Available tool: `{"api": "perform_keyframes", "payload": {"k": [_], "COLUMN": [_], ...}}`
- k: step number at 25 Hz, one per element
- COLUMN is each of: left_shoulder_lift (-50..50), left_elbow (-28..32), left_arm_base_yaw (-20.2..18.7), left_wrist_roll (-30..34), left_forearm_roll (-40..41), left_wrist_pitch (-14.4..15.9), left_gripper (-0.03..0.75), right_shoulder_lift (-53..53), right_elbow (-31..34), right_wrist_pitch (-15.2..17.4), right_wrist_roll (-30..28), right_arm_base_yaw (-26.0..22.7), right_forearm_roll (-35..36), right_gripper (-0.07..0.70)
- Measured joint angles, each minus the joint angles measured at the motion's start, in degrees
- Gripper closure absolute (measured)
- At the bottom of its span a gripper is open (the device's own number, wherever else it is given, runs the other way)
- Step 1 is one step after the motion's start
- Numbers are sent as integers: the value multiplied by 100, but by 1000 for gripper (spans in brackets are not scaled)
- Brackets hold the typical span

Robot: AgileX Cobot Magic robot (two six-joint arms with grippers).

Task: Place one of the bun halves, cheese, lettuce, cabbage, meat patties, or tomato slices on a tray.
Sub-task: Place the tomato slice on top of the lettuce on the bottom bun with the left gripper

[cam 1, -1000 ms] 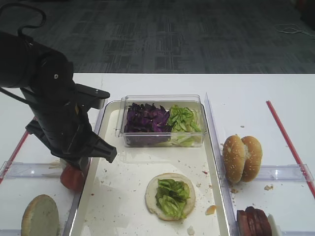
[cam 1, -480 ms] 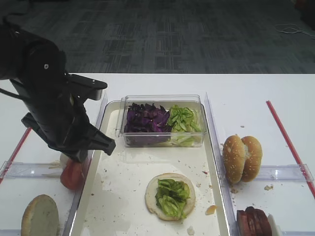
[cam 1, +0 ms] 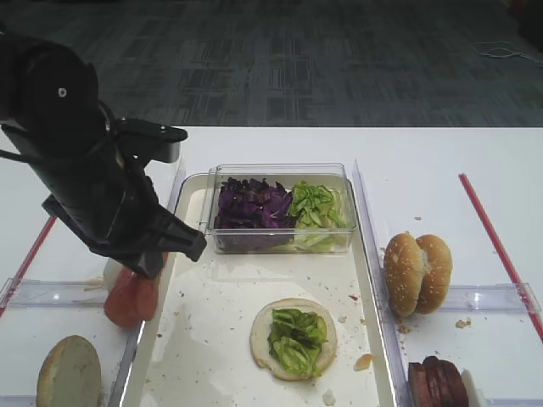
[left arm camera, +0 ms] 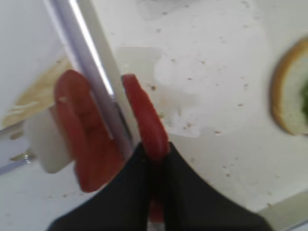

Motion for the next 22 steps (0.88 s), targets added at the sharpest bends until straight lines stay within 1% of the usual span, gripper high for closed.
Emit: {"api": "perform_keyframes", "payload": {"k": [2,4,7,10,12,15,20,22], "left_shoulder_lift": [0,0,0,0,0,0,0,0], "left_elbow": [0,0,0,0,0,0,0,0], "left_arm_base_yaw": [0,0,0,0,0,0,0,0], "left_wrist_roll": [701,1428,2593,3411,3771,4036,4095,4095], "left_forearm_roll": [-771,-1765,-3188,-4358,-4934,-5344,-5442,-5467], "left_wrist_pitch": [32,123,384,644,760,845,850,802], "left_gripper": [662,662,662,662,662,662,662,662], "right_shoulder_lift": [0,0,0,0,0,0,0,0], "right_elbow": [0,0,0,0,0,0,0,0], "right_wrist_pitch": [0,0,0,0,0,0,0,0], "right_wrist_roll": [0,0,0,0,0,0,0,0], "right_arm_base_yaw": [0,0,0,0,0,0,0,0], "right_forearm_roll": [0,0,0,0,0,0,0,0], "right_gripper": [-32,-32,-31,-31,-31,-31,-31,-32]}}
